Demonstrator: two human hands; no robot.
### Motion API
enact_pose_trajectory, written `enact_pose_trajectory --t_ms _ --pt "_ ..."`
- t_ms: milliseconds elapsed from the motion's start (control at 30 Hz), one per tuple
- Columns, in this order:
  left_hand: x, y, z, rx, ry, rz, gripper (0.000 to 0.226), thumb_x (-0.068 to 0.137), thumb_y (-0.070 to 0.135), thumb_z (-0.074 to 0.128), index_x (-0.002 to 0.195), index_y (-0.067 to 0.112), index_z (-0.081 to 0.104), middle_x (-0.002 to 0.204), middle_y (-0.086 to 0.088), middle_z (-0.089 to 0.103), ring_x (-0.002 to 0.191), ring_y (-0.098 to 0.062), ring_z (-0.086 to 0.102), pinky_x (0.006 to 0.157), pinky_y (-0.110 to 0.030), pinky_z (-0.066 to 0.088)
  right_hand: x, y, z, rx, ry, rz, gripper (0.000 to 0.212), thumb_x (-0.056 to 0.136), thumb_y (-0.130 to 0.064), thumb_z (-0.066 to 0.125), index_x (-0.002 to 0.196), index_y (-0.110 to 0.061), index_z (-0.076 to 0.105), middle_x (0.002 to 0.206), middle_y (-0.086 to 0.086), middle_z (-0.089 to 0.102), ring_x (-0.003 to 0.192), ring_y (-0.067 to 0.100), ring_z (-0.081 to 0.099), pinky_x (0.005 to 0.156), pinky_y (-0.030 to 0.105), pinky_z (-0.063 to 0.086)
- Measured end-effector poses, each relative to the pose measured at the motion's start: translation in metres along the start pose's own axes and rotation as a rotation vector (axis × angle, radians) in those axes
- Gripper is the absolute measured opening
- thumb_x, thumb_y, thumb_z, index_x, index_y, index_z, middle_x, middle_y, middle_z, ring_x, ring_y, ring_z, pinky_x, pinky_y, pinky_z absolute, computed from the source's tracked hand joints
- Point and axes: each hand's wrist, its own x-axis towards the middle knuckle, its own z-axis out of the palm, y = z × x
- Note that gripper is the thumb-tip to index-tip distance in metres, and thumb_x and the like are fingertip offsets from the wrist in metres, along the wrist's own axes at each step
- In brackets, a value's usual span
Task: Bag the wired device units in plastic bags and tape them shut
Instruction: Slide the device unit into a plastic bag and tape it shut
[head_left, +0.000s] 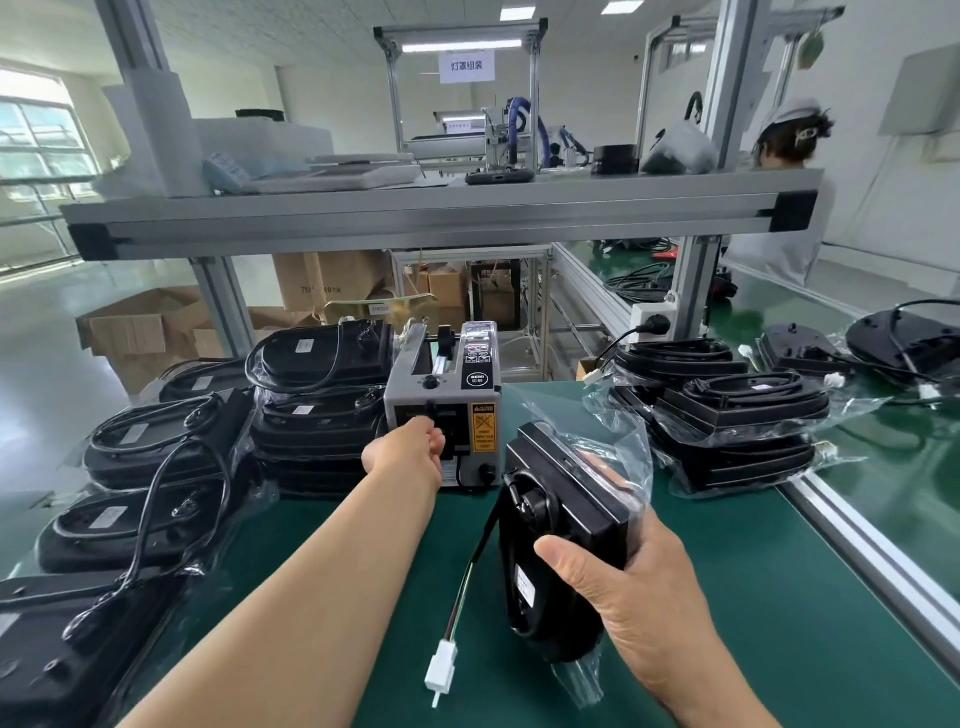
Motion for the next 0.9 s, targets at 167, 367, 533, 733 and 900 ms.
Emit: enact_pose_trajectory --t_ms 167,367,533,733,900 --pt "-0.035 -0.003 -0.012 -0.011 -0.084 0.139 0.016 0.083 0.009 0.065 0.072 0.014 0.055 0.045 0.008 0.053 0.037 -0.003 0.045 0.038 -0.017 0.034 -0.005 -0.002 -0.003 0.003 -0.037 -0.008 0.062 0.058 -0.027 0.094 0.113 -0.036 0.066 0.095 -0.013 0.077 0.086 0.001 0.072 0.067 0.006 0.051" --pt "-0.121 0.008 -0.069 0.16 -0.727 0.261 0.014 0.076 0.022 0.078 0.065 0.021 0.069 0.062 0.003 0.054 0.053 -0.007 0.049 0.052 -0.019 0.046 -0.007 0.0 -0.008 -0.041 -0.111 -0.049 0.071 0.061 -0.018 0.089 0.124 -0.034 0.06 0.106 -0.019 0.074 0.1 -0.003 0.069 0.077 0.004 0.049" --pt "-0.173 0.01 -0.081 0.473 -0.772 0.548 0.021 0.057 0.032 0.089 0.065 0.02 0.074 0.067 0.004 0.064 0.061 -0.003 0.055 0.06 -0.014 0.046 -0.008 0.002 -0.004 -0.018 -0.16 -0.08 0.065 0.068 -0.014 0.084 0.124 -0.04 0.062 0.115 -0.01 0.073 0.106 0.008 0.069 0.083 0.018 0.056" --pt "-0.168 -0.001 -0.071 0.553 -0.667 0.576 0.009 0.074 0.016 0.08 0.068 0.013 0.075 0.071 -0.007 0.072 0.064 -0.012 0.064 0.059 -0.017 0.052 -0.009 0.003 0.003 -0.021 -0.21 -0.102 0.07 0.071 -0.014 0.084 0.126 -0.049 0.06 0.115 -0.009 0.073 0.101 0.01 0.07 0.082 0.034 0.06" --pt "-0.164 -0.003 -0.069 0.581 -0.653 0.542 0.009 0.071 0.019 0.079 0.065 0.013 0.075 0.066 -0.006 0.071 0.06 -0.011 0.062 0.056 -0.02 0.052 -0.01 0.002 0.007 0.036 -0.258 -0.108 0.069 0.075 -0.003 0.082 0.129 -0.041 0.061 0.119 -0.001 0.072 0.107 0.013 0.069 0.083 0.027 0.058"
